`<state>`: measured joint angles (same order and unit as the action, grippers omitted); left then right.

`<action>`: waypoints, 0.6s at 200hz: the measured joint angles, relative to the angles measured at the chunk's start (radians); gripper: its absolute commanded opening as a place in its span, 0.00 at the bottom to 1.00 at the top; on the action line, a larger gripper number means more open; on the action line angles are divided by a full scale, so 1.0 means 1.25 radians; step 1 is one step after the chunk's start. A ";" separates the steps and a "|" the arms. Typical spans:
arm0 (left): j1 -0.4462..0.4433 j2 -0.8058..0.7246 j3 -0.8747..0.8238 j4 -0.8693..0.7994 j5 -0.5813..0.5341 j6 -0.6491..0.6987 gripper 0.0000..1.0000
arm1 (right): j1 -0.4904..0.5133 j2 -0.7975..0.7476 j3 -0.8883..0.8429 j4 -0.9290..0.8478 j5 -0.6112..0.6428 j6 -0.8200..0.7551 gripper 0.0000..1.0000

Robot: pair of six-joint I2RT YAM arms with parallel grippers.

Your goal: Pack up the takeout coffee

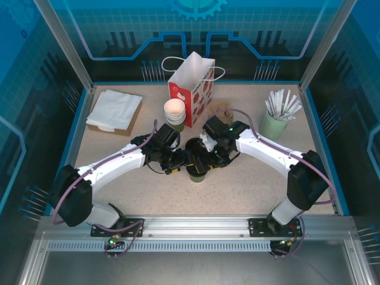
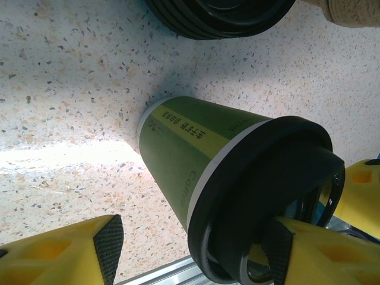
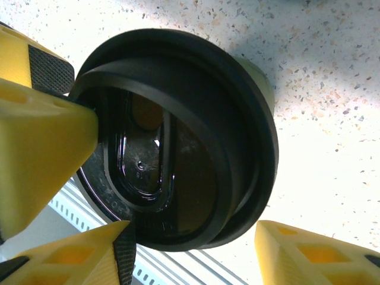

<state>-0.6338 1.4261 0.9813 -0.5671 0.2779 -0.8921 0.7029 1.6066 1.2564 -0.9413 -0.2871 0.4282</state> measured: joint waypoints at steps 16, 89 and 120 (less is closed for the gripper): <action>0.000 -0.002 -0.003 0.006 0.000 0.000 0.66 | 0.000 0.000 -0.001 0.002 -0.001 0.005 0.54; 0.000 -0.011 -0.022 0.026 0.000 0.000 0.66 | 0.000 0.007 -0.001 -0.004 -0.002 0.014 0.51; 0.000 -0.012 -0.024 0.031 0.000 0.000 0.66 | 0.000 0.013 0.001 -0.008 -0.002 0.014 0.50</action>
<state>-0.6338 1.4117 0.9508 -0.5285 0.2779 -0.8921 0.7025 1.6226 1.2575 -0.9516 -0.2890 0.4454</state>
